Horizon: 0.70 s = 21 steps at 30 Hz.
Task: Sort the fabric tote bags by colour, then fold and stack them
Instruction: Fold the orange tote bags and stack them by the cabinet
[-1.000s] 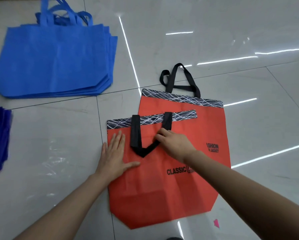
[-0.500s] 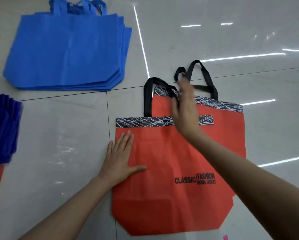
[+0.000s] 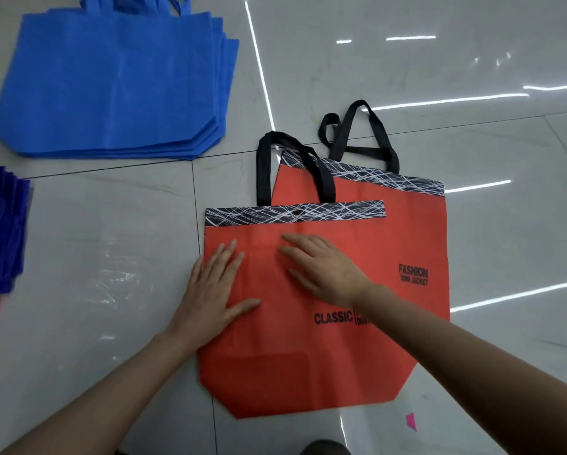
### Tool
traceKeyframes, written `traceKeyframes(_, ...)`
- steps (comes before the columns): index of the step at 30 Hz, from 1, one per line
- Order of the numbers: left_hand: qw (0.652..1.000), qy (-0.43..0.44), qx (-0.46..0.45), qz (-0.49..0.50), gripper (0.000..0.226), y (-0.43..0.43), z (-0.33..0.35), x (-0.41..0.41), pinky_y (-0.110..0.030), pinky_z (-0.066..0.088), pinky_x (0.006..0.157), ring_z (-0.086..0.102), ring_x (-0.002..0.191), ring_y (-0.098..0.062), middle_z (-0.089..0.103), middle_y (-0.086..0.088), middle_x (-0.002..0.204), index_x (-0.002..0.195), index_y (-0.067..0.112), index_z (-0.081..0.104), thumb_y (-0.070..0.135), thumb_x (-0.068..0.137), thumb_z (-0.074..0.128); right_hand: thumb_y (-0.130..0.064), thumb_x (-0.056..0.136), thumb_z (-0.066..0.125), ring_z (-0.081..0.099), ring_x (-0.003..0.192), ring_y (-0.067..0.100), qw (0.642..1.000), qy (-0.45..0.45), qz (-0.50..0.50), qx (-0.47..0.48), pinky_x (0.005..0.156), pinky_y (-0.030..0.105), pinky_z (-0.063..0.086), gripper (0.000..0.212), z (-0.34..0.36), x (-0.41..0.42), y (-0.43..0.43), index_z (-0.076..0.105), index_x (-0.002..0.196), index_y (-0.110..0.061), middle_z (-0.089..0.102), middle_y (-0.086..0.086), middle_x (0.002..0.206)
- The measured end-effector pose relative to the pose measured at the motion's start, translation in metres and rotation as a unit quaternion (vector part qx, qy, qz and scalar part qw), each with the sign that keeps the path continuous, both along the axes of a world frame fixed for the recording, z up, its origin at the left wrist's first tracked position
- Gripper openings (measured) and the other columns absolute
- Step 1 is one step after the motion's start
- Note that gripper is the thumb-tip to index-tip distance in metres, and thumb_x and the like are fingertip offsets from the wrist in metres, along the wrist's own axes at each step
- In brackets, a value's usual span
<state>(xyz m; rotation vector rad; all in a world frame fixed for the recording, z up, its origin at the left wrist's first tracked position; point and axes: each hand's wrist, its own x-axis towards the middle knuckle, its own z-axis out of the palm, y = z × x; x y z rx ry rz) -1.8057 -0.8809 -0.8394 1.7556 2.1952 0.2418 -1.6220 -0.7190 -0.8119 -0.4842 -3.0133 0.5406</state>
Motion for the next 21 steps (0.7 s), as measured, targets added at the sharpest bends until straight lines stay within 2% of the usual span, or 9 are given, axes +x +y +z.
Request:
traceKeyframes(2, 1.000, 0.006, 0.013, -0.020, 0.083, -0.015, 0.002, 0.001, -0.040, 0.015, 0.111, 0.020, 0.137, -0.020, 0.033, -0.009, 0.149, 0.139, 0.012, 0.038, 0.072, 0.086, 0.018, -0.039, 0.094, 0.043, 0.050, 0.120, 0.028, 0.999, 0.012, 0.027, 0.014, 0.105, 0.040, 0.037, 0.046, 0.003, 0.030, -0.019, 0.055, 0.126, -0.008, 0.049, 0.013, 0.138)
traceKeyframes(4, 0.999, 0.017, 0.012, -0.047, 0.077, -0.031, 0.000, 0.003, -0.038, 0.015, 0.108, 0.026, 0.134, -0.021, 0.039, -0.011, 0.146, 0.136, 0.012, 0.040, 0.069, 0.089, 0.017, -0.054, 0.092, 0.044, 0.049, 0.123, 0.027, 0.995, 0.003, 0.093, 0.032, 0.106, 0.045, 0.038, 0.058, 0.004, 0.057, -0.046, 0.051, 0.128, -0.010, 0.048, 0.012, 0.139)
traceKeyframes(7, 0.998, 0.008, -0.020, -0.055, 0.076, -0.047, -0.001, 0.007, -0.043, 0.027, 0.108, 0.035, 0.132, -0.024, 0.041, -0.009, 0.145, 0.135, 0.012, 0.044, 0.067, 0.088, 0.022, -0.065, 0.088, 0.039, 0.047, 0.127, 0.026, 0.975, -0.046, 0.208, 0.053, 0.107, 0.047, 0.035, 0.065, -0.006, 0.084, -0.086, 0.045, 0.129, -0.015, 0.049, 0.007, 0.140)
traceKeyframes(10, 0.997, -0.038, -0.028, -0.059, 0.088, -0.051, 0.010, 0.006, -0.042, 0.019, 0.109, 0.029, 0.137, -0.018, 0.033, 0.001, 0.149, 0.139, 0.017, 0.042, 0.078, 0.078, 0.024, -0.060, 0.087, 0.040, 0.047, 0.129, 0.028, 0.973, -0.072, 0.202, 0.079, 0.103, 0.050, 0.040, 0.054, -0.014, 0.095, -0.097, 0.046, 0.119, -0.017, 0.050, 0.006, 0.139)
traceKeyframes(13, 0.987, -0.117, -0.049, -0.095, 0.103, -0.060, 0.026, 0.002, -0.021, -0.002, 0.111, 0.008, 0.137, 0.005, 0.015, 0.023, 0.146, 0.144, 0.031, 0.028, 0.092, 0.061, 0.026, -0.049, 0.089, 0.036, 0.052, 0.124, 0.031, 0.979, -0.067, 0.169, 0.091, 0.094, 0.050, 0.048, 0.033, -0.010, 0.094, -0.099, 0.043, 0.102, -0.019, 0.056, 0.007, 0.133)
traceKeyframes(16, 0.979, -0.130, -0.072, -0.142, 0.107, -0.072, 0.038, -0.002, -0.016, -0.004, 0.110, 0.006, 0.135, 0.011, 0.015, 0.028, 0.144, 0.143, 0.036, 0.027, 0.094, 0.054, 0.037, -0.035, 0.090, 0.039, 0.061, 0.111, 0.031, 0.989, -0.058, 0.127, 0.038, 0.082, 0.044, 0.056, 0.032, 0.000, 0.089, -0.097, 0.050, 0.109, -0.012, 0.065, 0.009, 0.119)
traceKeyframes(18, 0.981, -0.114, -0.041, -0.148, 0.092, -0.075, 0.040, -0.004, -0.023, 0.004, 0.112, 0.011, 0.135, 0.009, 0.022, 0.026, 0.145, 0.140, 0.038, 0.032, 0.085, 0.063, 0.046, -0.031, 0.092, 0.037, 0.064, 0.098, 0.033, 0.995, -0.049, 0.085, -0.022, 0.075, 0.041, 0.055, 0.039, 0.013, 0.084, -0.096, 0.056, 0.111, -0.002, 0.066, 0.015, 0.108)
traceKeyframes(20, 0.985, -0.106, 0.032, -0.129, 0.052, -0.074, 0.036, -0.010, -0.035, 0.024, 0.108, 0.030, 0.132, 0.002, 0.044, 0.014, 0.139, 0.129, 0.040, 0.043, 0.052, 0.080, 0.054, -0.034, 0.095, 0.028, 0.061, 0.088, 0.033, 0.995, -0.048, 0.054, -0.063, 0.069, 0.043, 0.050, 0.047, 0.030, 0.080, -0.096, 0.056, 0.109, 0.001, 0.063, 0.015, 0.100)
traceKeyframes(21, 0.986, -0.119, 0.058, -0.101, 0.044, -0.073, 0.036, -0.012, -0.035, 0.032, 0.103, 0.042, 0.127, -0.006, 0.053, 0.009, 0.133, 0.122, 0.040, 0.046, 0.032, 0.080, 0.054, -0.038, 0.097, 0.024, 0.059, 0.083, 0.032, 0.996, -0.036, 0.045, -0.065, 0.066, 0.043, 0.048, 0.051, 0.038, 0.080, -0.096, 0.055, 0.109, 0.000, 0.062, 0.013, 0.097)
